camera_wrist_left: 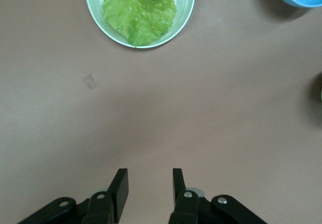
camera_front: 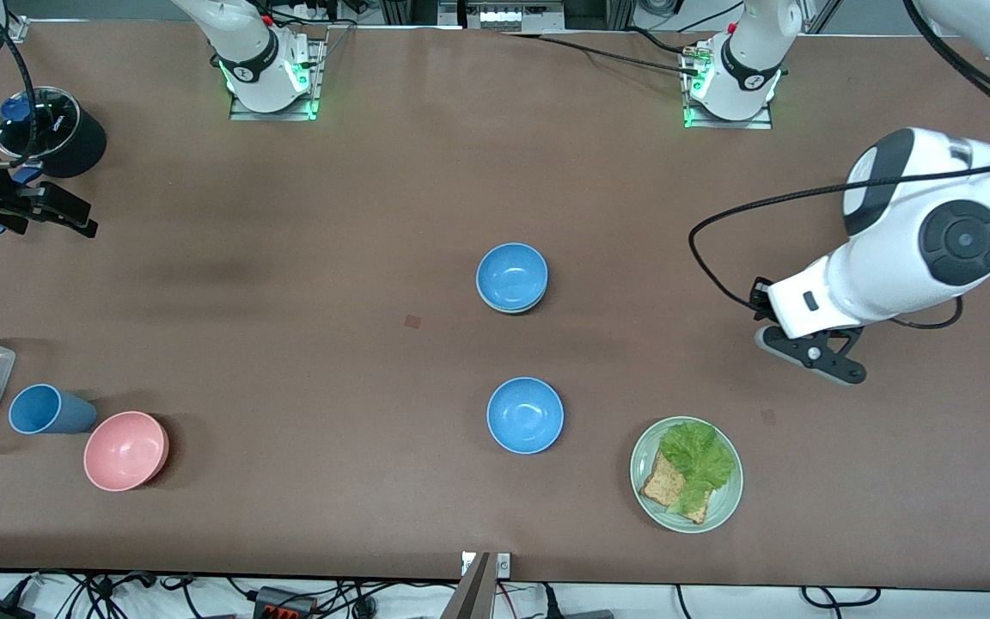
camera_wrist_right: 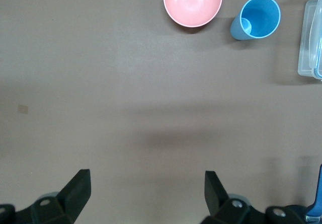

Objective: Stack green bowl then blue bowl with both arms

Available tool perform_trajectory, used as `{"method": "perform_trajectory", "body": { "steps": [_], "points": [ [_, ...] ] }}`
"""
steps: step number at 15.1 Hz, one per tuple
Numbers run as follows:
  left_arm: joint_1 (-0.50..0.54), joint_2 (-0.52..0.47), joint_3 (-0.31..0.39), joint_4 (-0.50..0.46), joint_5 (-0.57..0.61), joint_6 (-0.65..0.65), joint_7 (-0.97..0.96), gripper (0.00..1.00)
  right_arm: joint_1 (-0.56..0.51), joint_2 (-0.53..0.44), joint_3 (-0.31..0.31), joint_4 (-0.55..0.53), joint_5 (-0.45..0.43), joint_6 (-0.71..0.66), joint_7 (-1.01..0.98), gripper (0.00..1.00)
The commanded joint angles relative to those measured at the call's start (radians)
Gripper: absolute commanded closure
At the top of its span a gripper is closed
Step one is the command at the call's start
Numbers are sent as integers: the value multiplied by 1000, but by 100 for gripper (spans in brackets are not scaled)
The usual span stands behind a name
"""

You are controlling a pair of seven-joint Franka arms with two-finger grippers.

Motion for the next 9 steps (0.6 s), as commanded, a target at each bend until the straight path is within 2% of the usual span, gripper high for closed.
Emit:
{"method": "perform_trajectory", "body": {
  "steps": [1,3,4,5,7,9],
  "points": [
    [-9,-138,79,-79,-107,-2,9,0,-20,0,19,16,-10,-20,-12,0],
    [-21,-244,201,-191,-252,66,-40,0,-20,0,19,16,-10,-20,-12,0],
    [-32,-292,239,-266,-259,143,-69,0,-21,-2,19,17,-10,-20,-12,0],
    [-38,-318,267,-297,-258,166,-85,0,-21,-2,19,16,-10,-22,-14,0],
    [-41,-346,317,-302,-255,131,-87,0,-20,-2,19,17,-10,-22,-8,0],
    [-92,-358,393,-294,-252,104,-79,0,-21,-2,17,16,-10,-22,-9,0]
  ]
}}
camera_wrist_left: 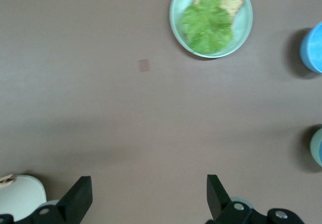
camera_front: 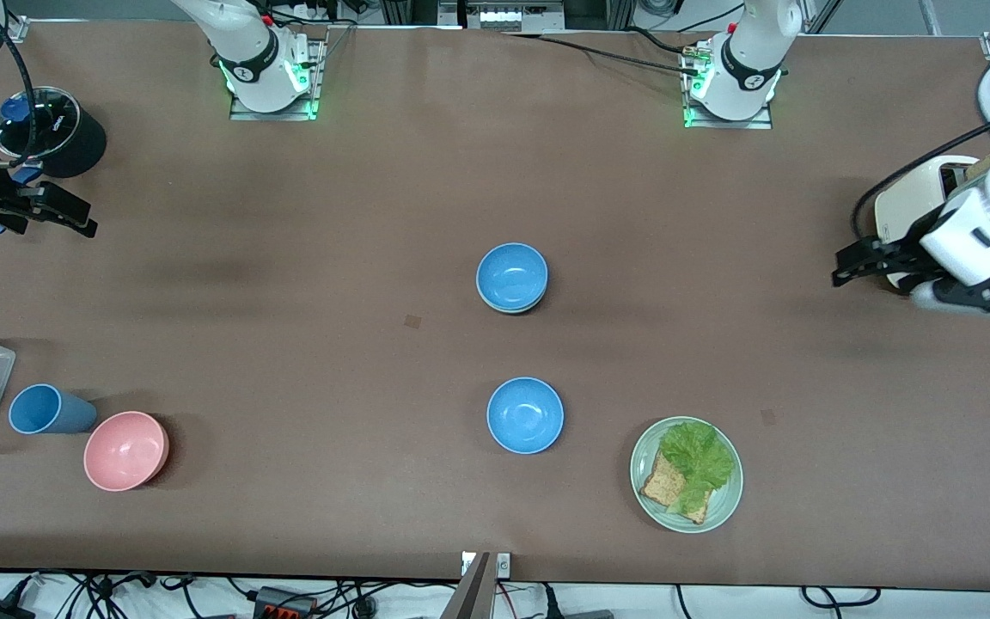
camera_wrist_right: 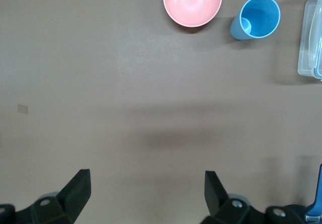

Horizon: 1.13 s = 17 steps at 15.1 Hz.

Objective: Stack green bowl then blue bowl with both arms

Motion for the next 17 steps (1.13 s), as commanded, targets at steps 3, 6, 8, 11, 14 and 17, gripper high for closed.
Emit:
{"method": "perform_trajectory", "body": {
  "steps": [3,6,8,11,14,17],
  "points": [
    [-85,-59,55,-15,48,-75,-37,0,-18,-2,18,16,-10,-20,-12,0],
    [-90,-47,43,11,49,-116,-48,0,-16,-2,18,15,-10,-22,-14,0],
    [-91,-45,38,19,46,-142,-55,0,-16,-2,18,15,-10,-23,-12,0],
    [-91,-50,28,16,46,-153,-253,0,-16,-2,18,15,-11,-34,-14,0],
    [-88,-50,24,11,51,-156,-278,0,-16,0,18,14,-11,-37,-14,0],
    [-90,-49,8,16,58,-155,-273,0,-16,0,18,14,-11,-36,-12,0]
  ]
}}
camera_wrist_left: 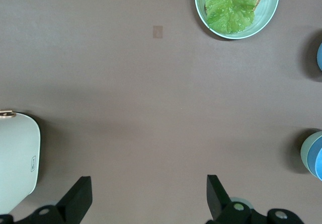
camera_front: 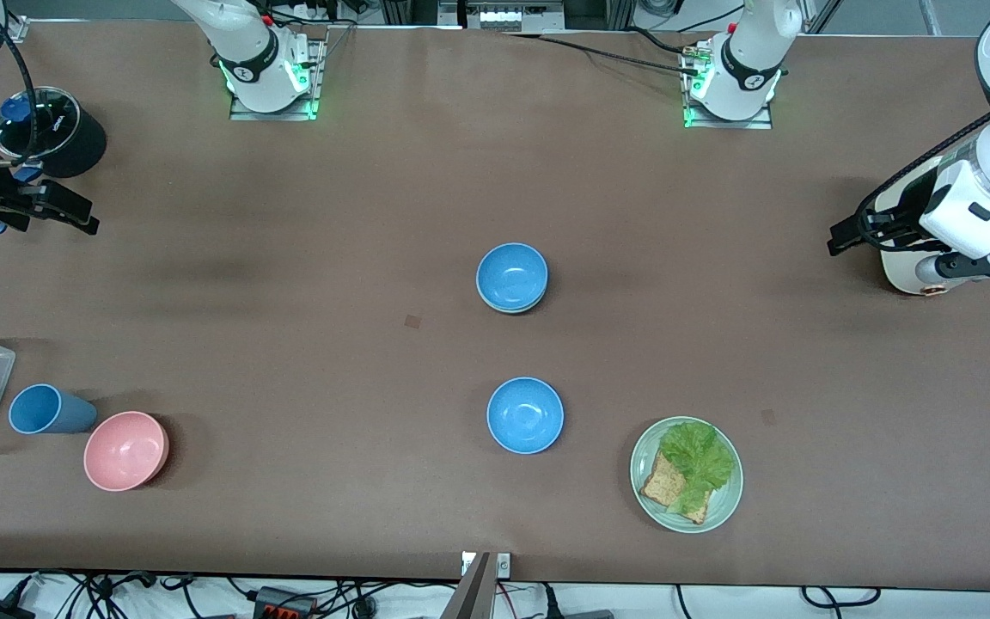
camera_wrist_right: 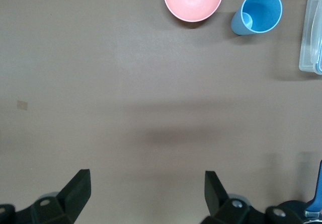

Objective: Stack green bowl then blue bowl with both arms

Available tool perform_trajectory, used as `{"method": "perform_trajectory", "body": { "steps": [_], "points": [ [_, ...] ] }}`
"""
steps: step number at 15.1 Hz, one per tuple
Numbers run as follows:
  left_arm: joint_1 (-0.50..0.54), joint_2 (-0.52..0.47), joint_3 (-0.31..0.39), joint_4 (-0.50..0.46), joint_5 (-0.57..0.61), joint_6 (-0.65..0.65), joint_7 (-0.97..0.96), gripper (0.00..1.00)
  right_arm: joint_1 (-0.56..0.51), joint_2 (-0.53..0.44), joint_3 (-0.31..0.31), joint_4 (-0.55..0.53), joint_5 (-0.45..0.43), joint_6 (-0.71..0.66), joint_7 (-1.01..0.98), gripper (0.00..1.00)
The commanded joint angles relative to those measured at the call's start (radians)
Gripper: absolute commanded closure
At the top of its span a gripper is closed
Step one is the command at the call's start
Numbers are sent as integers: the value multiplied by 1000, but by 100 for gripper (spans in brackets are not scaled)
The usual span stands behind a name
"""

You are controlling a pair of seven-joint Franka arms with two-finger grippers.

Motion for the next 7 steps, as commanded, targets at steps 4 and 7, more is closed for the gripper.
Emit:
{"method": "perform_trajectory", "body": {
  "steps": [4,7],
  "points": [
    [4,6,-21,17,23,-13,24,0,-16,0,17,14,-15,-17,-14,0],
    [5,6,-22,16,18,-15,24,0,-16,0,17,14,-16,-14,-14,0]
  ]
}}
